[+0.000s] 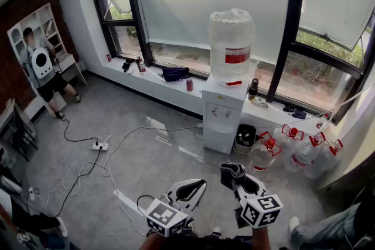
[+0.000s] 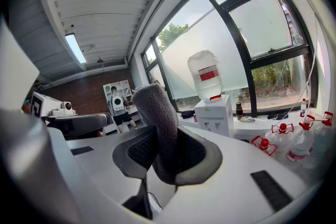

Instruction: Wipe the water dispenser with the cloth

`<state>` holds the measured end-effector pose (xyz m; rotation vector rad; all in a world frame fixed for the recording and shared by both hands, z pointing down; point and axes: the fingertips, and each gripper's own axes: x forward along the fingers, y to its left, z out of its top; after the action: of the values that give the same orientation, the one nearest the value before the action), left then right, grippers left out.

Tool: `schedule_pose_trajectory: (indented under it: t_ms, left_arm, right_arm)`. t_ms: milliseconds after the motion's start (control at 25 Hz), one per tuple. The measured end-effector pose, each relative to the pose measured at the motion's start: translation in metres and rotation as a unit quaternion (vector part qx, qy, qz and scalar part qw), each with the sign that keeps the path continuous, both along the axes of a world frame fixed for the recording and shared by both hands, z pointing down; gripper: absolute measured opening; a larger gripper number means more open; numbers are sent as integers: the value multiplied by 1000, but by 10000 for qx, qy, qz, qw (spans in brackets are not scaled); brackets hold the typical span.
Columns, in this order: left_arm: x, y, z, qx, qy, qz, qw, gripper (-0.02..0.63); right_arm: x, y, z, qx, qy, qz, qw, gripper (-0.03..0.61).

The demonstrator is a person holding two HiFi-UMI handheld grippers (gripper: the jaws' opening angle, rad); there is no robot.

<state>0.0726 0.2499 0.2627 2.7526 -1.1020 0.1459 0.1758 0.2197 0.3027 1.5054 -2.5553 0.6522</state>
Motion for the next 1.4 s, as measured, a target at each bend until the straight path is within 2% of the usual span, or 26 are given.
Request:
schedule_pose_trajectory:
  t_ms: [440, 800, 1120, 1400]
  left_arm:
    - [-3, -1, 7, -49, -20, -118, 9999, 20]
    - [19, -7, 9, -58, -41, -162, 9998, 20]
    - [44, -8, 13, -85, 40, -380, 9992, 20]
    - [55, -12, 23, -206, -119, -443, 9987, 20]
  right_arm:
    - [4, -2, 9, -70, -25, -19, 10000, 98]
    - [24, -8, 9, -44, -176, -94, 9998, 100]
    - [61, -8, 19, -70, -200, -75, 9997, 100]
    - [72, -14, 35, -257, -358, -151, 9989, 100]
